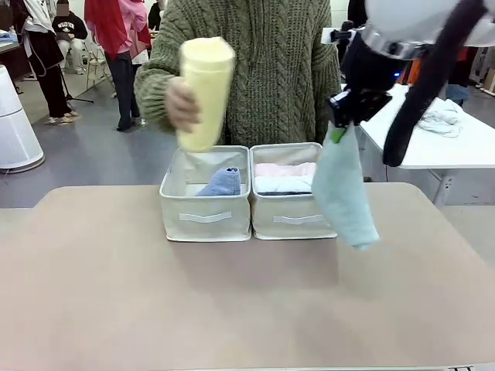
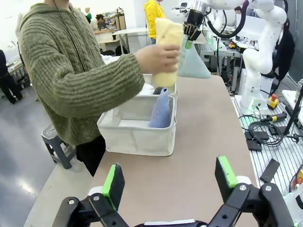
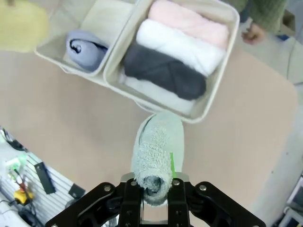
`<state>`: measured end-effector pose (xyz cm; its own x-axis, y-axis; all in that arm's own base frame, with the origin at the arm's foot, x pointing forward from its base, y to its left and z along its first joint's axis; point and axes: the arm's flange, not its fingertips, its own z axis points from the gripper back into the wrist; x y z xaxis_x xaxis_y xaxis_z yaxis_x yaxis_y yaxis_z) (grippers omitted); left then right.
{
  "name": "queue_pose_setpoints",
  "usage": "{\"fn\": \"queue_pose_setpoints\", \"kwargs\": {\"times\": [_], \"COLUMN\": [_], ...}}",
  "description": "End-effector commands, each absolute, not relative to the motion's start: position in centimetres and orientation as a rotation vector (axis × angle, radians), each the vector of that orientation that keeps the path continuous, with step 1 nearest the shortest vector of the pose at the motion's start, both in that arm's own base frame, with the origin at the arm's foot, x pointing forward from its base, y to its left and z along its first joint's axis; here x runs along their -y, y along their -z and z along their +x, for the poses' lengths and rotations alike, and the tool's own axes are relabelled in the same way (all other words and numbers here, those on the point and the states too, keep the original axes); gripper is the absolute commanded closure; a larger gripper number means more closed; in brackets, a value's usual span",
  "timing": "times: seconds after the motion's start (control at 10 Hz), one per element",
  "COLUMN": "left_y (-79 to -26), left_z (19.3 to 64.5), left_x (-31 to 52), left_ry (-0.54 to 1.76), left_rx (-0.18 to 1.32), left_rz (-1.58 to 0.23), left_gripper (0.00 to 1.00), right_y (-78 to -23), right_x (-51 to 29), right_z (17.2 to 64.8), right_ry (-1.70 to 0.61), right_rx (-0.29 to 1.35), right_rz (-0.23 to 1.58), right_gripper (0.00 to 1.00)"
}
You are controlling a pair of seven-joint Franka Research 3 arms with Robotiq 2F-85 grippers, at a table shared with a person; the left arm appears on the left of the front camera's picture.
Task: Sort the towels based on their folding style.
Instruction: Pick up another triangle-folded towel from the table and place it in the left Fabric basket.
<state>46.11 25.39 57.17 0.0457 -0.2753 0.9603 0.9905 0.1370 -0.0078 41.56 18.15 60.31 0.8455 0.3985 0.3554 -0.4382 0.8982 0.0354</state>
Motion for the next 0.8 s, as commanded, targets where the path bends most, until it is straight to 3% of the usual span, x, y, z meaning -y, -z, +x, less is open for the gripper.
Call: {"fn": "queue_pose_setpoints", "kwargs": {"times": [0.0,0.2,0.4,0.7], "left_y": [-57.2,-57.2,-57.2,-57.2], "left_z": [45.9,45.9,45.9,45.9], "left_x": [-25.3,-25.3,-25.3,-25.3], "left_ry": [1.204,1.204,1.204,1.204], "left_rx": [1.046,1.046,1.046,1.046], "left_rz": [-0.909,-0.909,-0.909,-0.909], "left_gripper": [0.0,0.0,0.0,0.0], "right_y": [-62.2,-66.4,-69.1,-68.3], "right_x": [-17.2,-6.5,1.4,2.9], "right_z": [41.4,32.8,25.7,23.9], "right_ry": [-0.431,-0.272,-0.078,-0.072], "right_rx": [0.38,0.446,0.56,0.566], "right_rz": [0.109,-0.113,-0.108,-0.118], "right_gripper": [1.0,1.0,1.0,1.0]}}
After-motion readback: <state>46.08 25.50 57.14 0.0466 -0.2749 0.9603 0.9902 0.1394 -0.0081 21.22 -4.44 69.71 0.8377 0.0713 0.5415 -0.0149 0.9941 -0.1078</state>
